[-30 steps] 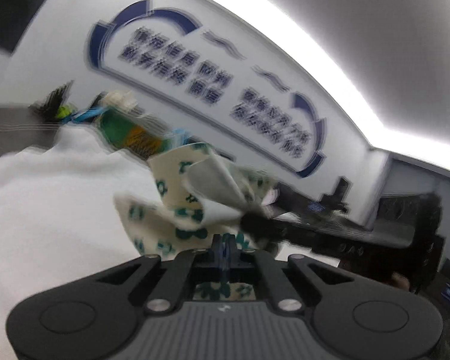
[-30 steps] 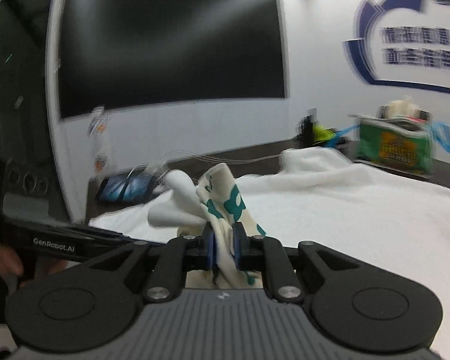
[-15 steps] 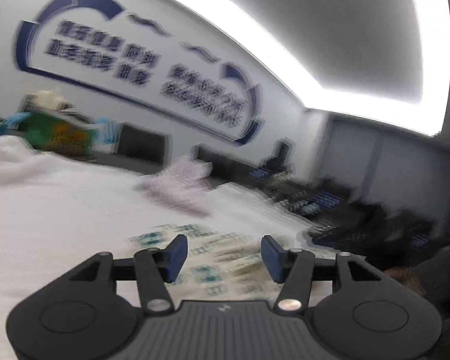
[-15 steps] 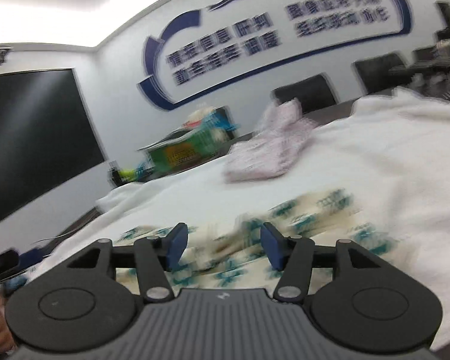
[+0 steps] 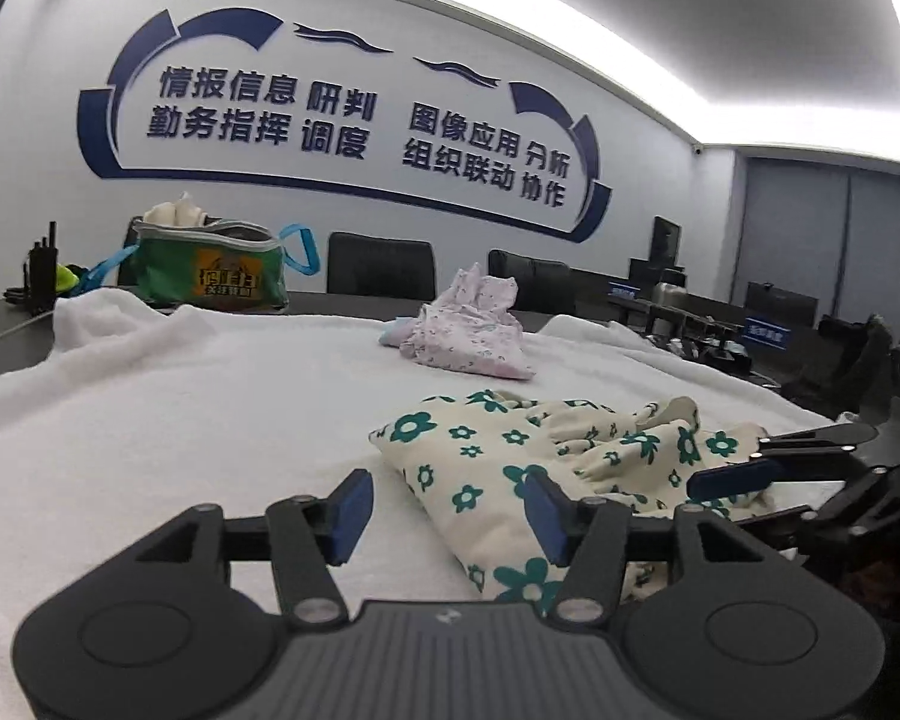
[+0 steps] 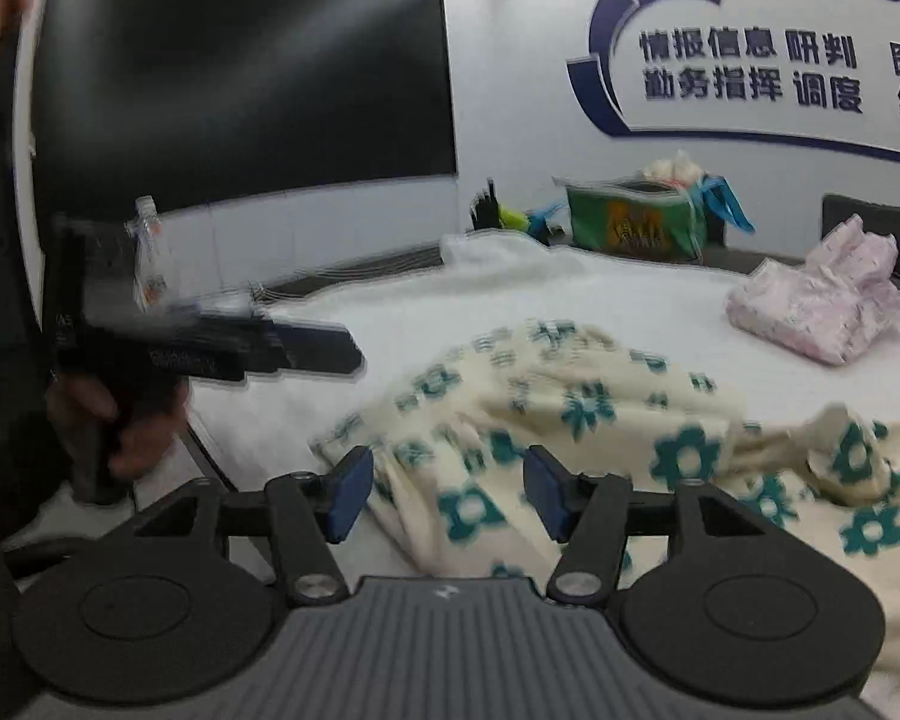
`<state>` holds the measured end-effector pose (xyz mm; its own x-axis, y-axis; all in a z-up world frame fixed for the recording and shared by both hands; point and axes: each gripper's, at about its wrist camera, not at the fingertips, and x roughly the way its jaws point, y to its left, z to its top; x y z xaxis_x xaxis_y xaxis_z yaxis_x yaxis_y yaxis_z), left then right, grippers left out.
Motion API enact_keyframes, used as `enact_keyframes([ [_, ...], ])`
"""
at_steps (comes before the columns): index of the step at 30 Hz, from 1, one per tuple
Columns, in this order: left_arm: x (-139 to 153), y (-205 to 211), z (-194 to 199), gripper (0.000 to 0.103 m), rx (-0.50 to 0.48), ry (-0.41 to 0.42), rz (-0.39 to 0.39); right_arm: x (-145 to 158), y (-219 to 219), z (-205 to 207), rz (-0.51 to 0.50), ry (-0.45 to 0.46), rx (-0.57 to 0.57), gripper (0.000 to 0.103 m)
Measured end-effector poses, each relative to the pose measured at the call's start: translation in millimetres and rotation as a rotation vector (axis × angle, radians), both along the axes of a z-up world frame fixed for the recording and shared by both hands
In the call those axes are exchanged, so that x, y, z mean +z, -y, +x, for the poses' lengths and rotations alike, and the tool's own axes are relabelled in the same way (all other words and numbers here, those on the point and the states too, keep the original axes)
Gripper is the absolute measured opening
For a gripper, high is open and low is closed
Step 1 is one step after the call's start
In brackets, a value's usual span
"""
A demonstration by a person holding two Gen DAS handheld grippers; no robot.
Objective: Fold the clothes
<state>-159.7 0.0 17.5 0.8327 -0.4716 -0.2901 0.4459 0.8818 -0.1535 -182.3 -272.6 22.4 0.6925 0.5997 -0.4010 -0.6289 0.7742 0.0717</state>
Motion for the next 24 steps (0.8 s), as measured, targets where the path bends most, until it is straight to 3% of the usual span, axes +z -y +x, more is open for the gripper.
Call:
enact_keyframes([
  [1,0.4,0.1,1.1,0.06,-0.028,-0.006,-0.002,-0.4,2.2,0.0,-0.019,0.003,-0.009,0.062],
  [4,1.6,8.1,2.0,0.06,-0.124,-0.003,0.02,0.3,9.1,-2.2,-0.082,0.015,-0.011,0.085],
  [7,-0.3,28.0,1.9,0.06,-0.207,0.018,0.098,-0.9,8.3,-3.3,-0.136,0.004,0.029,0.084],
  [9,-6.5,42.0,4.8,0.06,-0.221,0.016,0.159,-2.4,4.1,-0.9,-0.208,0.001,0.062,0.063],
  [10,-10.0,47.7,8.3,0.058,-0.215,0.006,0.178,-3.2,1.9,0.4,-0.247,0.001,0.078,0.024],
  [11,-12.7,51.8,11.4,0.055,-0.209,-0.004,0.188,-3.9,-0.2,1.6,-0.286,0.0,0.095,0.007],
  [13,-12.8,54.6,17.1,0.049,-0.2,-0.022,0.178,1.2,-2.4,4.8,-0.341,0.064,0.081,0.002],
  [17,-6.3,58.1,29.6,0.044,-0.187,-0.053,0.155,16.8,-15.0,-9.4,-0.46,0.345,0.014,0.002],
  [21,-4.0,71.2,35.7,0.044,-0.234,-0.096,0.261,-23.8,-20.4,5.9,-0.631,0.281,-0.047,0.007],
  [22,5.0,65.0,37.0,0.045,-0.274,-0.111,0.255,-33.3,-20.2,7.3,-0.659,0.263,-0.074,0.009],
  [24,29.4,48.5,44.3,0.047,-0.355,-0.134,0.23,-27.1,-7.3,-4.0,-0.567,0.25,-0.159,0.034],
])
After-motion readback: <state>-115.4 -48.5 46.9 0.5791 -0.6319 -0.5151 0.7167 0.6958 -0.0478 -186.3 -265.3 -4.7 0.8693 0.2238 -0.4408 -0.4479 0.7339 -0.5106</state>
